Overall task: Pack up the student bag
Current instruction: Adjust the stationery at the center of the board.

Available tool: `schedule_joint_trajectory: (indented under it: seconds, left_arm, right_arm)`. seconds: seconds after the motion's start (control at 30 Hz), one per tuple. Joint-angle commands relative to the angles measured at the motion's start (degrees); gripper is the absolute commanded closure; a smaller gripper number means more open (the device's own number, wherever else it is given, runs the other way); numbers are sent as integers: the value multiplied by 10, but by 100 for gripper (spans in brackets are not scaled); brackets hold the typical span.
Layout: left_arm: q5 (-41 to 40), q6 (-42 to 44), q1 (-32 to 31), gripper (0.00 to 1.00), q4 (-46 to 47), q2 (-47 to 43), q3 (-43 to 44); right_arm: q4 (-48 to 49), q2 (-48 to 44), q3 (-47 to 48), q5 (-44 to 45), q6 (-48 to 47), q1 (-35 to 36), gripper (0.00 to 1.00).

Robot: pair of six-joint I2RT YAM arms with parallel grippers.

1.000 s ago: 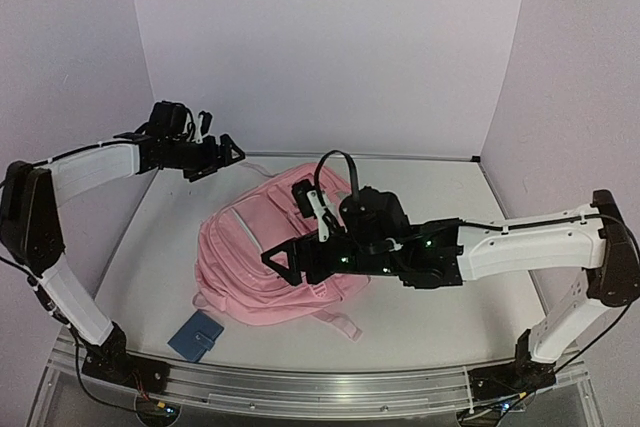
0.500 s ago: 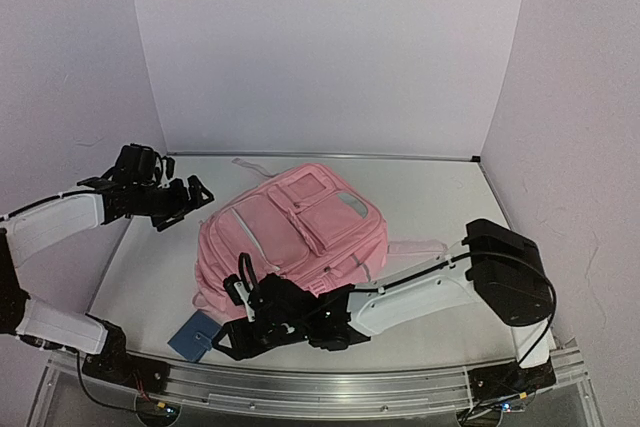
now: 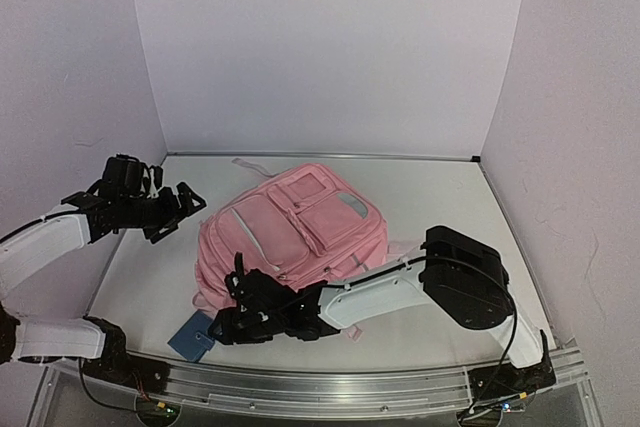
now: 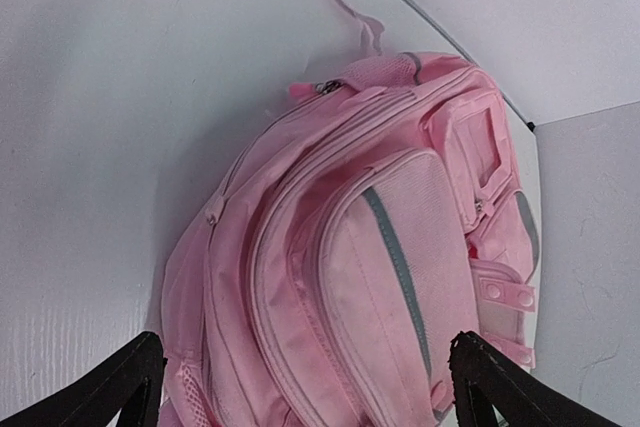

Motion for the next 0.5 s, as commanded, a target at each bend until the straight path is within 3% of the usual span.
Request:
schedule_joint_trajectory:
  seconds: [0.0,0.47]
  left_arm:
    - [10,-28,3,0,-12,-14,-41]
    - [9,-40,3,0,-1,-30,-72]
  right_arm:
    - [-6,27,22,9,63,-13,50]
    - [10,93,99,-18,95,-13,64]
